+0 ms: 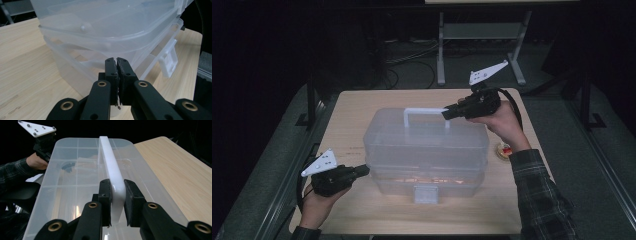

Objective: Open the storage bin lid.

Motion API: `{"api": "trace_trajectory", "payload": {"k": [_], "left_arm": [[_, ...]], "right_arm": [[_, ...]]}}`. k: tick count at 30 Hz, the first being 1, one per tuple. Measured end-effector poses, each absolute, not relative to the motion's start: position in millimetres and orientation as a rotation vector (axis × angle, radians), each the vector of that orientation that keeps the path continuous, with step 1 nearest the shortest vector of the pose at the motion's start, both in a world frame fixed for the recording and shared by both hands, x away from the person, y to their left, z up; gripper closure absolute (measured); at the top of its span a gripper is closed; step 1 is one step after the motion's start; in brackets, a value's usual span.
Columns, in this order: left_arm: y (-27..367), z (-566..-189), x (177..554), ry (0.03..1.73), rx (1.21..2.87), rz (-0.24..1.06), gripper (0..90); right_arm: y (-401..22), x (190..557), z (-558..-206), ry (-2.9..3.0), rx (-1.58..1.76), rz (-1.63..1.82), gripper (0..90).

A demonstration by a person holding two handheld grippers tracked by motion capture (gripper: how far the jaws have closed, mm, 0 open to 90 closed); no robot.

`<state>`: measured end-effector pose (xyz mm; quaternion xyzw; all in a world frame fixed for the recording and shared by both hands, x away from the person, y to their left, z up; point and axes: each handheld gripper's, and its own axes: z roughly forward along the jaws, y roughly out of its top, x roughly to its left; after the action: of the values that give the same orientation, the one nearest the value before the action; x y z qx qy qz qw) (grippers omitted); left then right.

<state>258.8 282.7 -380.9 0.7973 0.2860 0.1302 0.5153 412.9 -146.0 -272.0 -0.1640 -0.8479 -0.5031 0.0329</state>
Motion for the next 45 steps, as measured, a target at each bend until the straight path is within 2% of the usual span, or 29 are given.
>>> {"api": "trace_trajectory", "payload": {"k": [17, 28, 45], "left_arm": [[279, -375, 259, 0.669, 1.882, 0.358, 89.7], [279, -370, 261, 0.656, 1.873, 0.383, 89.9], [278, -360, 267, 0.648, 1.864, 0.422, 89.8]], "right_arm": [[-146, 414, -272, -2.637, -0.513, -1.557, 74.7], [-159, 411, -258, -2.621, -0.607, -1.682, 51.6], [-206, 400, -250, -2.630, -0.795, -1.749, 44.7]]}}
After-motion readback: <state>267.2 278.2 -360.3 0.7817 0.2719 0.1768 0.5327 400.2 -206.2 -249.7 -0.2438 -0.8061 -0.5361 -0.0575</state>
